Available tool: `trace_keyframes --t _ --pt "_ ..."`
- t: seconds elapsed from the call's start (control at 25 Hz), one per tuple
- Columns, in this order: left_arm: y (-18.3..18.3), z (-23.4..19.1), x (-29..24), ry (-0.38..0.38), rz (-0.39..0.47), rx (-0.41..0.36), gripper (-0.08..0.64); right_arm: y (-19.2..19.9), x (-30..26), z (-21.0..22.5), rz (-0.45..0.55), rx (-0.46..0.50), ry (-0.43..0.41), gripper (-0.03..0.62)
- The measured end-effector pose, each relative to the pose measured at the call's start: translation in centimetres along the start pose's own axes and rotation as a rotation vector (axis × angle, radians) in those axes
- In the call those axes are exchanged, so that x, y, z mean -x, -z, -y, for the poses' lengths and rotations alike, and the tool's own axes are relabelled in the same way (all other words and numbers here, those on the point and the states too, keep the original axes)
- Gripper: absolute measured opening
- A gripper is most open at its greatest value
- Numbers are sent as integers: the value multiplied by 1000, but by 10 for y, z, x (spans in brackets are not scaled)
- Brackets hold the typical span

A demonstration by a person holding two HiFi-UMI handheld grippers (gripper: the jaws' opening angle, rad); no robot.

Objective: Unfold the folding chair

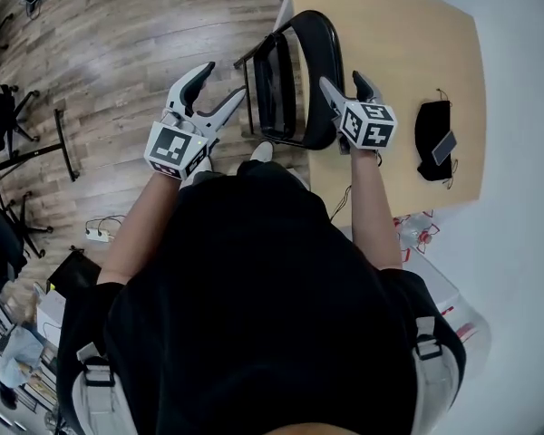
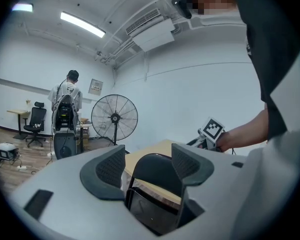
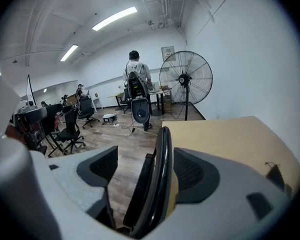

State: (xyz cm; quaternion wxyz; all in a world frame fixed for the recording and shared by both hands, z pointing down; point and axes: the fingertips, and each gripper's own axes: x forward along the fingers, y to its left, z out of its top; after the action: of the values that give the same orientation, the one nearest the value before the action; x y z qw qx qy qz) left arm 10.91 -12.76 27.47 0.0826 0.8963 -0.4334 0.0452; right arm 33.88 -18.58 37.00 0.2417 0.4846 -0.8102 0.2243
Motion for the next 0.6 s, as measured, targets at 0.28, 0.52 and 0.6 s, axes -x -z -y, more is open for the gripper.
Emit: trace_keyframes --t 0.28,0.52,0.6 --pt "7 1 -2 -34 -15 8 281 44 -31 15 -211 -23 -15 348" --pt "16 -3 7 -66 -28 30 278 74 -40 21 -341 -25 11 323" --pt "19 -4 12 -71 -31 36 276 83 -40 19 -373 -34 18 296"
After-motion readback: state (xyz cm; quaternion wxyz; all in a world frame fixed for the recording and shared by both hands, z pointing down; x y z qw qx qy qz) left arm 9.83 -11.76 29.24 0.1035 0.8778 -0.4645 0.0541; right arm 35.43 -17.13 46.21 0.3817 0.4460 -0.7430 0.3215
